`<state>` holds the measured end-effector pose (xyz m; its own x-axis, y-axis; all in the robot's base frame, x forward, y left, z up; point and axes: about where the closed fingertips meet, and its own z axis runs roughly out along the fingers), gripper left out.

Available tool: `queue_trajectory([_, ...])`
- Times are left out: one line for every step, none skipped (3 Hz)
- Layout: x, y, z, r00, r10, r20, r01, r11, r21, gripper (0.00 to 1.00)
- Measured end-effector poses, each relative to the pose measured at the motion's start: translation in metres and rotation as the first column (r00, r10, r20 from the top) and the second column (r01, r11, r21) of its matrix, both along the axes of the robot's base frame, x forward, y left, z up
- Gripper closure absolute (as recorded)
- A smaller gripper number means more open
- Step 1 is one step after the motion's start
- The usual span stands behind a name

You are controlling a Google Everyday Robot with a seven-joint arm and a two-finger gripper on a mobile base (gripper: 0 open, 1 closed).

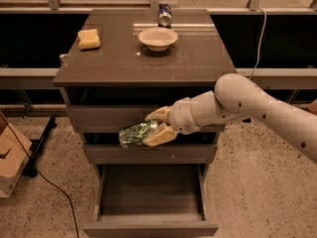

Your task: Pick green can from bottom drawer and place on counter

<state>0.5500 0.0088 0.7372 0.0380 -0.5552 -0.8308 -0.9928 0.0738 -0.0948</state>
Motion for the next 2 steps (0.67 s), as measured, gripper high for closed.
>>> queue_trajectory([0.023,-0.012,0.032,0.9991,-0.027,0.033,0.028,1.000,-0.007,1.00])
queue_trajectory([0.047,-0.027,0.072,0.9944,-0.072,0.078,0.073,0.997,-0.009,1.00])
